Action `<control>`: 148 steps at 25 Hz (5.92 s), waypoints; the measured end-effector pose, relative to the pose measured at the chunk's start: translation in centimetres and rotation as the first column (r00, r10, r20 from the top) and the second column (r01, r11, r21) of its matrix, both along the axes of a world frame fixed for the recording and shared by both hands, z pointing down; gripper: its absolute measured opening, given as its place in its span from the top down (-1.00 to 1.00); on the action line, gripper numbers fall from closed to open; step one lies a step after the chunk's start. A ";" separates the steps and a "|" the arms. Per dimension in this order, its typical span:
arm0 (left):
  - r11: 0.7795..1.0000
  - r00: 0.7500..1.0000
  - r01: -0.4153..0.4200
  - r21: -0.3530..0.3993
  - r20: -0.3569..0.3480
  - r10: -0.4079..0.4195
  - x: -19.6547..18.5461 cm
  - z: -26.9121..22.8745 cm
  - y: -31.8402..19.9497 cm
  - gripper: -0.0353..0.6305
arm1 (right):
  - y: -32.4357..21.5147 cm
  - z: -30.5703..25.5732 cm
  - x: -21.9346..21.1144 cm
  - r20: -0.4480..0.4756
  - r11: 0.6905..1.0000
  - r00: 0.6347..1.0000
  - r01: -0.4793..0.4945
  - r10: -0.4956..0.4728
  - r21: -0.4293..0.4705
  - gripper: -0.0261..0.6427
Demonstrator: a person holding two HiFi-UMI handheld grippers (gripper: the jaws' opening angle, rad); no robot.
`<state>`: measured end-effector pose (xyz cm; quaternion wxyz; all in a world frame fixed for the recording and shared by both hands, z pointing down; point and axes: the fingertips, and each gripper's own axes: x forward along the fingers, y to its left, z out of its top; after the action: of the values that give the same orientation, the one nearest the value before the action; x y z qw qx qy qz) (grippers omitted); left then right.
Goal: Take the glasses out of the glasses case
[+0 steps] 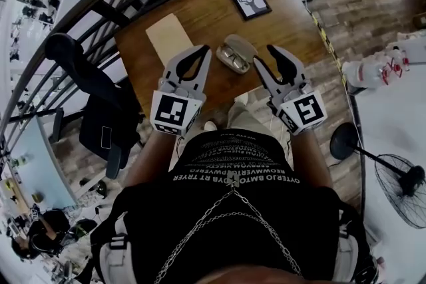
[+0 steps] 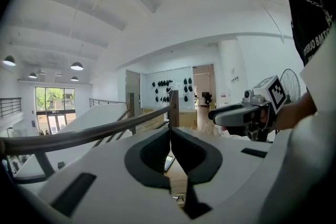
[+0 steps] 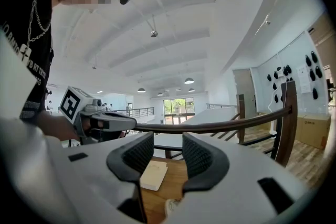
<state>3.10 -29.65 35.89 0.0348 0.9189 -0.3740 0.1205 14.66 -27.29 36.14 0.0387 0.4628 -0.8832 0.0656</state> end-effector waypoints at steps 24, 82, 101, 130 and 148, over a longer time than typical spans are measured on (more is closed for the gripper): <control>0.996 0.997 0.071 -0.052 0.030 -0.070 0.4 5.4 -1.1 0.81 | -1.7 7.6 -0.2 -0.010 0.989 0.996 0.083 -0.085 -0.119 0.45; 0.983 0.995 0.093 -0.157 0.052 -0.086 -2.3 12.3 -0.7 0.81 | -6.2 32.0 -2.4 -0.153 0.874 0.979 0.048 -0.138 -0.483 0.56; 0.976 0.991 0.132 -0.175 0.054 -0.125 -3.4 12.6 0.1 0.81 | -8.0 38.8 -2.1 -0.242 0.816 0.953 0.011 -0.184 -0.578 0.56; 0.989 0.995 0.097 -0.115 0.005 -0.097 -5.6 7.1 1.4 0.81 | -3.8 29.6 -1.9 -0.273 0.873 0.958 -0.061 -0.085 -0.484 0.85; 0.997 0.999 0.046 -0.069 -0.020 -0.047 -7.0 4.3 3.7 0.81 | 0.7 14.4 -4.8 -0.158 0.975 0.987 -0.052 0.018 -0.217 0.85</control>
<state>-3.87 -25.94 40.17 0.0729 0.9095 -0.3906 0.1225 9.87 -26.61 50.49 0.1569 0.4749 -0.8565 0.1275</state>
